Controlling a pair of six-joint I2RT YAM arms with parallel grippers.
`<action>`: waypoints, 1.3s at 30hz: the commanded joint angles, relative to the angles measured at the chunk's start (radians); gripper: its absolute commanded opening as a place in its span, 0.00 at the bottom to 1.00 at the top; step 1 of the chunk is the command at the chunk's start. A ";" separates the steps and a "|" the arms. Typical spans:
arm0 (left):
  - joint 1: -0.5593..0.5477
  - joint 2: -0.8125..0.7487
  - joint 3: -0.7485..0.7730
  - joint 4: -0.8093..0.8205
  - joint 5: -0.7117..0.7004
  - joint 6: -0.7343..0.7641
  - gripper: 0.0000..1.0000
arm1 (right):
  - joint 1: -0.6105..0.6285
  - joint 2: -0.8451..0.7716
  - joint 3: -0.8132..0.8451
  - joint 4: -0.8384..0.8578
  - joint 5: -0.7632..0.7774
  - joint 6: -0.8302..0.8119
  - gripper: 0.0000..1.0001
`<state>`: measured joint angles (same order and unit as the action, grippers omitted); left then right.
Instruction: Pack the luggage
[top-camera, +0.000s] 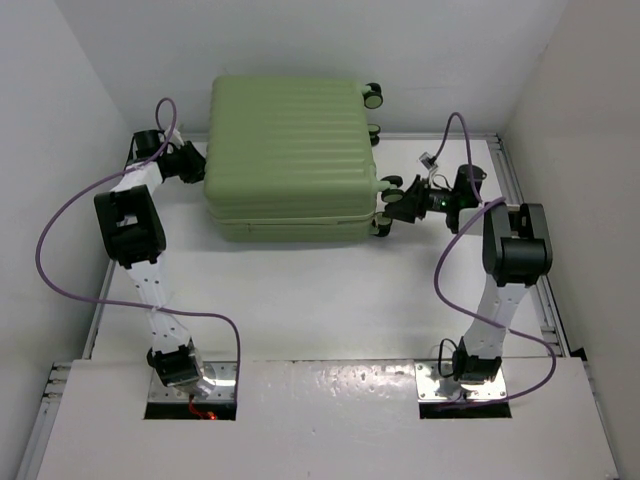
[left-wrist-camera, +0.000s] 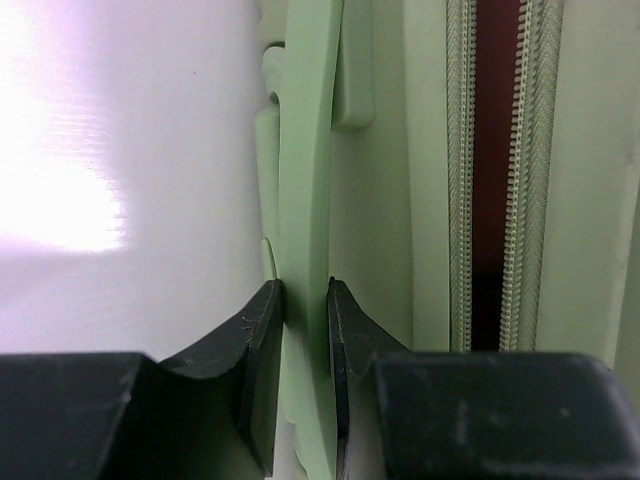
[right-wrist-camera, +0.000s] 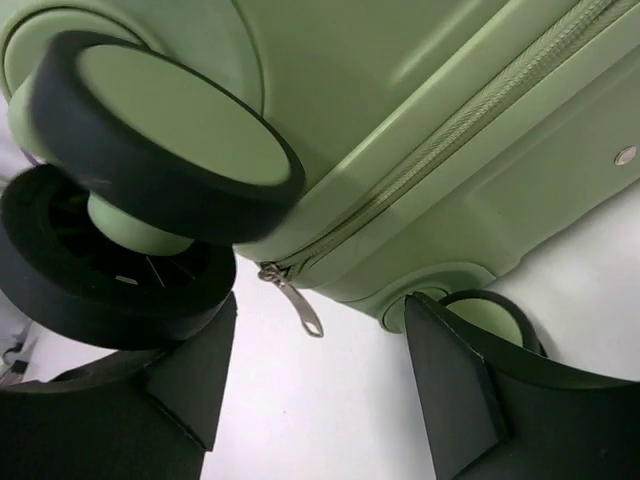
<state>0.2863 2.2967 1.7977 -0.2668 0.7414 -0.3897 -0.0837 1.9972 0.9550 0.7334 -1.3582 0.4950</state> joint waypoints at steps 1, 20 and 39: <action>0.039 0.093 -0.025 -0.097 -0.089 0.071 0.00 | 0.004 0.028 0.092 0.035 -0.076 0.023 0.67; 0.039 0.093 -0.015 -0.088 -0.089 0.071 0.00 | 0.075 0.141 0.074 0.488 -0.214 0.552 0.62; 0.039 0.093 -0.015 -0.088 -0.099 0.061 0.00 | 0.110 0.215 0.025 0.736 -0.188 0.792 0.35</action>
<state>0.2886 2.3066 1.8111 -0.2741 0.7567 -0.3962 -0.0120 2.1956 0.9752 1.2827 -1.4948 1.2430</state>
